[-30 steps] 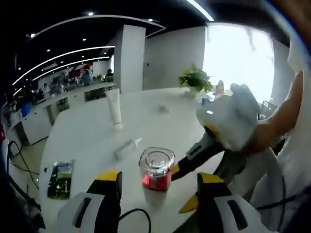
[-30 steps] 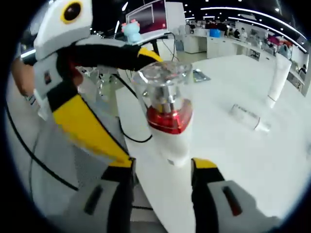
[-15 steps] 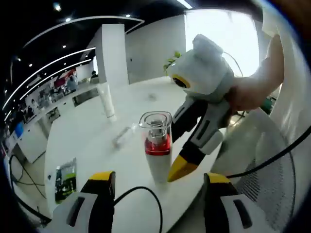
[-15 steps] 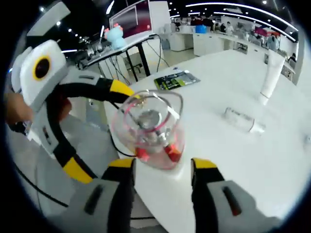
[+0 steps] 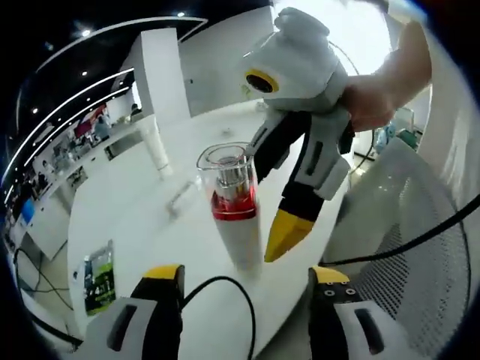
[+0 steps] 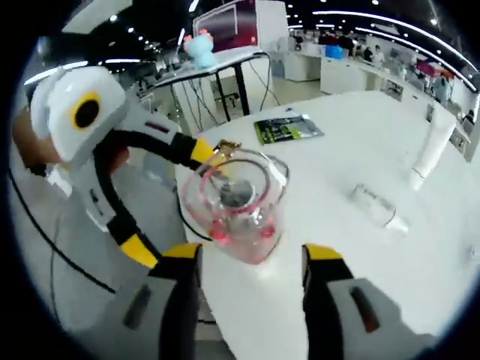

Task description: Arrange the skincare products in the storage area until every visible bottle or jar stands upright without overlapping.

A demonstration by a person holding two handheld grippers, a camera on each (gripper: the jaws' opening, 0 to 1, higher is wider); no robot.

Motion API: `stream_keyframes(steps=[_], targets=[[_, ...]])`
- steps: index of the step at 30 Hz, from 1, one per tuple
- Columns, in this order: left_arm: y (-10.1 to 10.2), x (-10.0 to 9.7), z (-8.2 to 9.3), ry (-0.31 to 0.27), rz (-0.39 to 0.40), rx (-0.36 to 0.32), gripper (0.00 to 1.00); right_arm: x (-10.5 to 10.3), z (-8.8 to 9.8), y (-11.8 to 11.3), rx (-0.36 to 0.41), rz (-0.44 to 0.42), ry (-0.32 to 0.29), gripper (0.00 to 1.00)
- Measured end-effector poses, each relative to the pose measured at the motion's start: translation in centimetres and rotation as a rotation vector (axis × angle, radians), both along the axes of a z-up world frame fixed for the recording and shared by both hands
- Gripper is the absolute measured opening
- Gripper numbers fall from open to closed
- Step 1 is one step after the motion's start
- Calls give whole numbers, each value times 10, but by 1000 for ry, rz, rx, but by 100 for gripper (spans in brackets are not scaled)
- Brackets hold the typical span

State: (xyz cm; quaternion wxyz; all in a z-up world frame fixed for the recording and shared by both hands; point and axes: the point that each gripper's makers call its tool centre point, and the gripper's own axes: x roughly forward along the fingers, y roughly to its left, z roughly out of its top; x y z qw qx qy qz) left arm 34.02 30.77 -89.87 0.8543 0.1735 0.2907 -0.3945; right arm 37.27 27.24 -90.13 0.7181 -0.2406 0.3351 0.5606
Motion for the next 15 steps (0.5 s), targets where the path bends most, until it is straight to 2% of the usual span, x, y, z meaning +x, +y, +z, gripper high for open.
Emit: stream_keyframes(steps=[4, 6, 7, 9, 11, 15], targets=[[1, 0, -2, 2, 3, 7, 65, 9, 31, 2, -19, 225, -101, 50], [0, -1, -5, 6, -3, 13, 65, 2, 40, 4, -65, 369, -97, 49], [-2, -1, -6, 9, -9, 19, 65, 1, 41, 4, -73, 392, -101, 49], [-3, -3, -7, 13, -19, 21, 65, -9, 39, 5, -135, 532, -98, 49], [-4, -4, -8, 19, -27, 26, 65, -11, 34, 6, -171, 594, -115, 49], [-4, -5, -11, 30, -32, 37, 64, -16, 31, 13, -185, 641, -116, 45]])
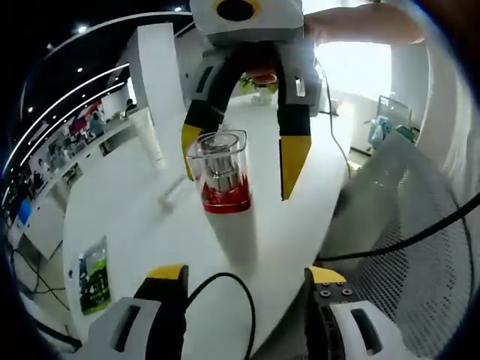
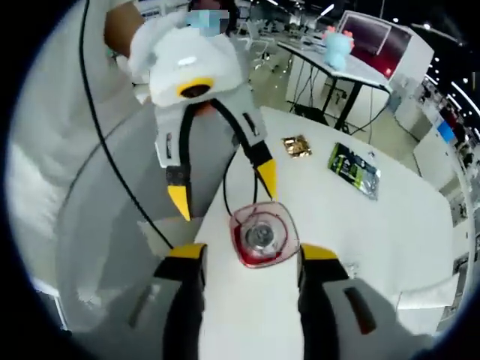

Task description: Arrange the skincare products in the storage area until every visible bottle or jar stands upright without overlapping.

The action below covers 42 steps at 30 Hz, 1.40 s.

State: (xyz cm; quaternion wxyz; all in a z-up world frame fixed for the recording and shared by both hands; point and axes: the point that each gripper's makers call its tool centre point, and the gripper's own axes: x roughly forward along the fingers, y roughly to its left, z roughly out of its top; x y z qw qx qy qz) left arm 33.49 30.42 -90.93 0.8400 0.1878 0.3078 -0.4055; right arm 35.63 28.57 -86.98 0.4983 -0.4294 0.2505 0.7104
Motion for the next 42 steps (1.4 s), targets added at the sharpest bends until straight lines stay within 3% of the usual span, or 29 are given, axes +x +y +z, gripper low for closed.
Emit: stream_keyframes(steps=[6, 17, 22, 24, 33, 39, 42], targets=[[1, 1, -4, 20, 8, 14, 64, 8, 1, 2, -62, 68, -97, 38], [-2, -1, -9, 28, -3, 27, 63, 1, 11, 7, -120, 189, -102, 38], [-1, -1, -10, 20, -11, 41, 62, 5, 6, 11, -169, 205, -131, 32], [-1, -1, -10, 14, -13, 46, 62, 6, 5, 10, -196, 115, -88, 31], [0, 1, -9, 15, 9, 38, 60, 13, 6, 10, -220, -182, -4, 30], [2, 3, -9, 28, 41, 20, 58, 20, 6, 12, -191, -433, 89, 30], [3, 5, -8, 41, 65, 6, 58, 21, 7, 12, -183, -513, 114, 30]])
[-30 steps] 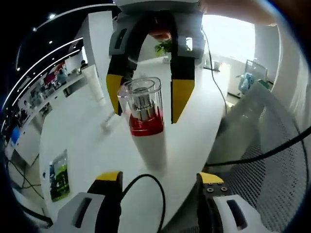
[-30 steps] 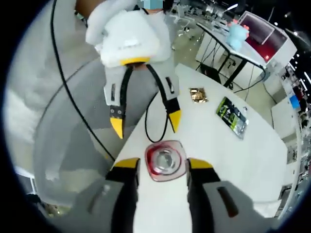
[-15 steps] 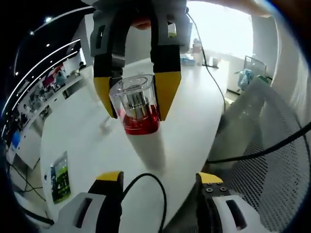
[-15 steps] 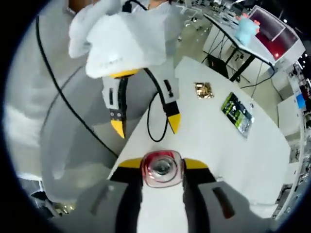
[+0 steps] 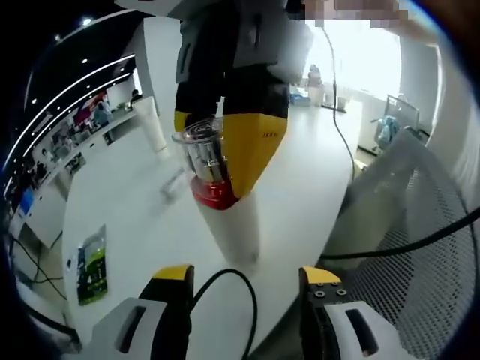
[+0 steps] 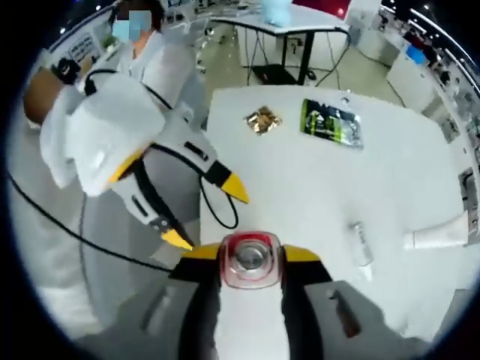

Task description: Arrange the skincare products in the storage area until every visible bottle or jar stands upright without overlapping.

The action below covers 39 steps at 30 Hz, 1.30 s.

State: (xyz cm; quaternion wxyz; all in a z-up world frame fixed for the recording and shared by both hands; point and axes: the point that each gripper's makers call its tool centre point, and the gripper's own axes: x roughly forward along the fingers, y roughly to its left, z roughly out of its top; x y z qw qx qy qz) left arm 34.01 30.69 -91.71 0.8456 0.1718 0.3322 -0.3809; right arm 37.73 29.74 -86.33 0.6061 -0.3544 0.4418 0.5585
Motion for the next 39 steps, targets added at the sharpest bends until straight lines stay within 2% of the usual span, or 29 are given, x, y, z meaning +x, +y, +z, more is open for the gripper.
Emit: stream_keyframes(steps=[3, 5, 7, 12, 16, 20, 26, 30, 33, 36, 37, 39], targets=[[2, 3, 1, 13, 31, -7, 57, 0, 0, 1, 14, -84, 21, 30], [0, 7, 3, 31, 94, -57, 57, -3, -1, 1, 17, -164, 65, 30], [-2, 8, 4, 48, 135, -82, 57, -5, -2, 3, 42, -204, 93, 30], [-7, 13, 4, 61, 202, -103, 57, -9, -3, 5, 74, -204, 93, 32], [-11, 15, 4, 68, 221, -115, 57, -12, -3, 6, 112, -191, 102, 34], [-13, 17, 2, 73, 239, -124, 57, -14, -4, 2, 140, -222, 125, 45], [-11, 25, -2, 93, 331, -171, 55, -15, 11, -5, 256, -364, 224, 46], [-10, 32, -4, 98, 386, -193, 48, -8, 20, -20, 313, -447, 230, 46], [-13, 35, -5, 106, 393, -209, 41, -4, 23, -31, 335, -491, 228, 45], [-23, 33, -5, 96, 330, -203, 33, -2, 24, -40, 348, -526, 236, 45], [-20, 36, -6, 78, 348, -182, 32, -2, 24, -41, 349, -528, 236, 45], [-21, 36, -7, 55, 286, -171, 32, -1, 24, -45, 352, -535, 234, 45]])
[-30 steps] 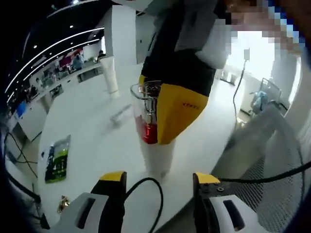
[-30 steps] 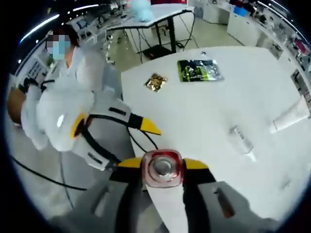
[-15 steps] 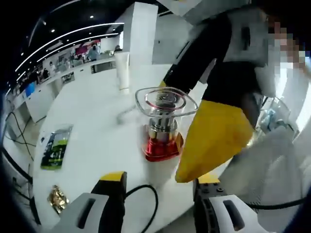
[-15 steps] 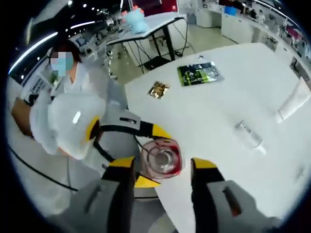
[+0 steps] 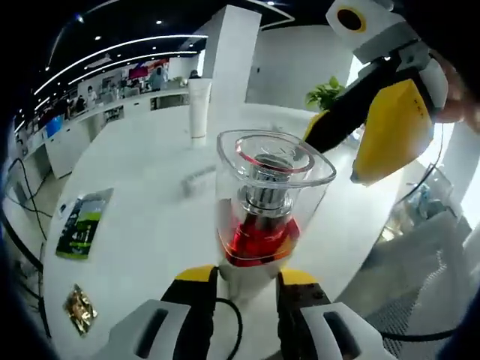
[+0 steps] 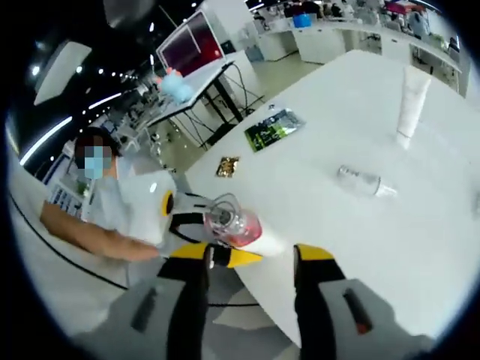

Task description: Arrange the skincare products in the storage area until every visible bottle or jar stands upright without overlapping.

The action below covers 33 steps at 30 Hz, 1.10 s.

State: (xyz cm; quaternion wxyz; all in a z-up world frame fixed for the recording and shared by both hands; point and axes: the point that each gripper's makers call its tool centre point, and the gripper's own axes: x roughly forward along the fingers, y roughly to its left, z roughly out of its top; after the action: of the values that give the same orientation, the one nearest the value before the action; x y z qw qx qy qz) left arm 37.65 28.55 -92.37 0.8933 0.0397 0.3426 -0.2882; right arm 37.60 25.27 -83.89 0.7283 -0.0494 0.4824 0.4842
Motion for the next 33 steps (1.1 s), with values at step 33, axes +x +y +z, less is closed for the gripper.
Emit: stream_keyframes(steps=[33], targets=[[50, -6, 9, 136, -43, -54, 40, 4, -39, 42, 87, 450, -242, 54]])
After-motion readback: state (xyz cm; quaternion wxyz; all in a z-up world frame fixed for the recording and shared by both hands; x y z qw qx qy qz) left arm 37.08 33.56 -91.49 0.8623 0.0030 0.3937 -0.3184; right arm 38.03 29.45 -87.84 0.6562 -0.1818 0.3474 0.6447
